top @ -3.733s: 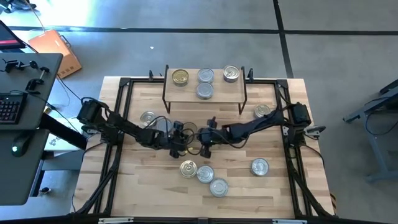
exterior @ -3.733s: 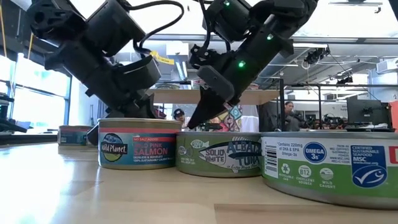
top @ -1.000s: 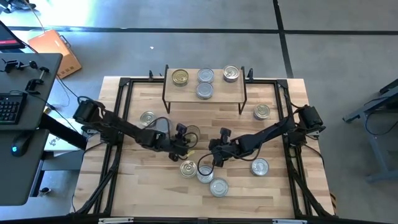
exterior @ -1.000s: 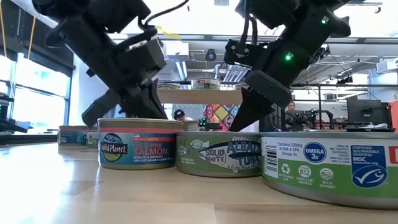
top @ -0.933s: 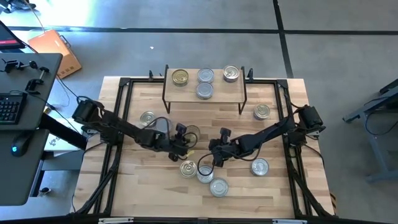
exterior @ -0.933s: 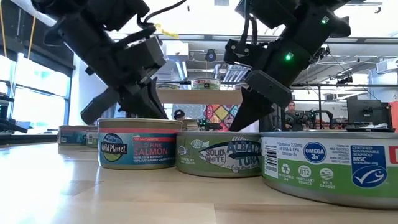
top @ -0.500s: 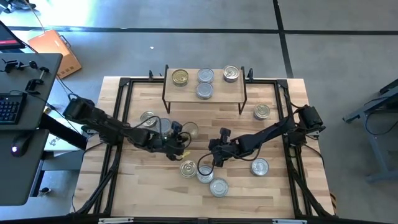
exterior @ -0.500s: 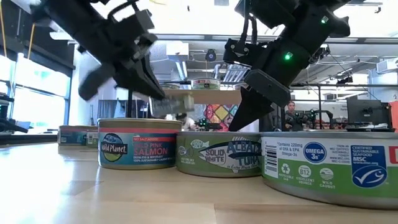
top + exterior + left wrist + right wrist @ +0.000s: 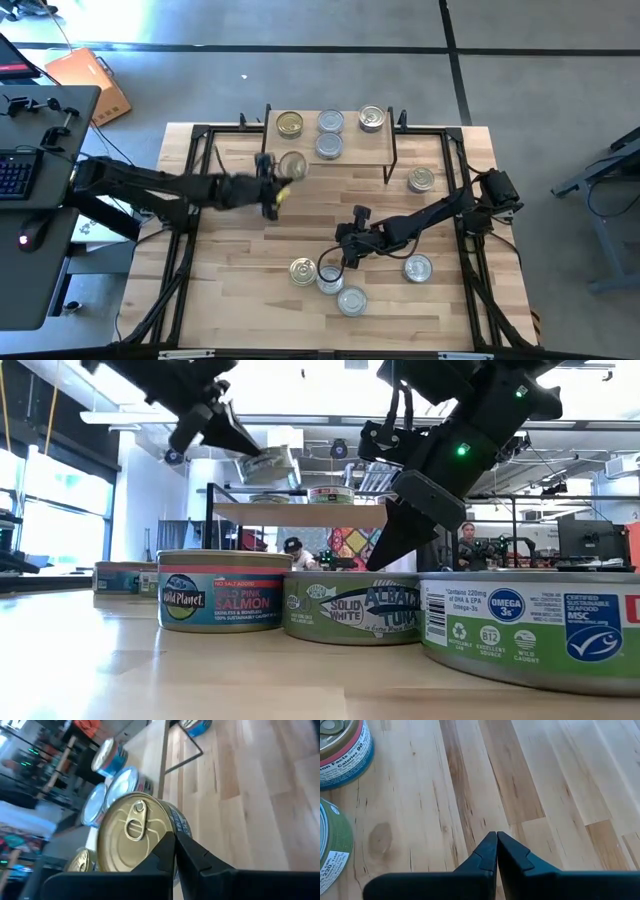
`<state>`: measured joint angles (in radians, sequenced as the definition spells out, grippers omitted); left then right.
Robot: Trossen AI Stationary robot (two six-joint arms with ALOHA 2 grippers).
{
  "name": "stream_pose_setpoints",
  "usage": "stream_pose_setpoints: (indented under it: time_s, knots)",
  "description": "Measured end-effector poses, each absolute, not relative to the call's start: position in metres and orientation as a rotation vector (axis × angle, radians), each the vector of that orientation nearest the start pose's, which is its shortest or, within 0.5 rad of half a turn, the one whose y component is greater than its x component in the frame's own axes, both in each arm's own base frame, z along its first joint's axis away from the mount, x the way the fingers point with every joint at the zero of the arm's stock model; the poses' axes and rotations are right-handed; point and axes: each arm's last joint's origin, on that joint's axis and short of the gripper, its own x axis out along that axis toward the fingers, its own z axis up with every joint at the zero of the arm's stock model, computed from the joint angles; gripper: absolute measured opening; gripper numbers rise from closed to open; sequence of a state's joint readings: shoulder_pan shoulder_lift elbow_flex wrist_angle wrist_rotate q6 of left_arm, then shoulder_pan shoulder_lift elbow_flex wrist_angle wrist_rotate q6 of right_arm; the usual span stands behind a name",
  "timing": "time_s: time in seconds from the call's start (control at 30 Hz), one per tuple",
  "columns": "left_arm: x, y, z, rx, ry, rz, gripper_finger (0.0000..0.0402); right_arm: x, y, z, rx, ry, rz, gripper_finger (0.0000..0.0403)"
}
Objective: Stack canned seafood by type on shelf
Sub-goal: Put the bottom green tuna can on the shelf aligned with the other green tuna can
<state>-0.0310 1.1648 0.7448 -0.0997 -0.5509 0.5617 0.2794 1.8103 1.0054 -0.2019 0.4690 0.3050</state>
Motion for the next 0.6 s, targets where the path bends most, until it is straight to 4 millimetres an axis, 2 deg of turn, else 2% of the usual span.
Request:
stream_pose_setpoints:
  time_s: [0.13,0.27,0.43,0.6]
  knots:
    - [0.241,0.041,0.259,0.622,0.688,0.32,0.0,0.336,0.083,0.146,-0.086,0.895,-0.313,0.0004]
    - [0.241,0.064,0.265,0.556,0.736,0.297,0.0,0.337,0.081,0.146,-0.083,0.895,-0.317,0.0004]
    - [0.242,0.08,0.265,0.524,0.793,0.277,0.0,0.338,0.077,0.146,-0.076,0.893,-0.327,0.0004]
    - [0.244,0.088,0.261,0.513,0.81,0.302,0.0006,0.338,0.076,0.146,-0.075,0.893,-0.327,0.0004]
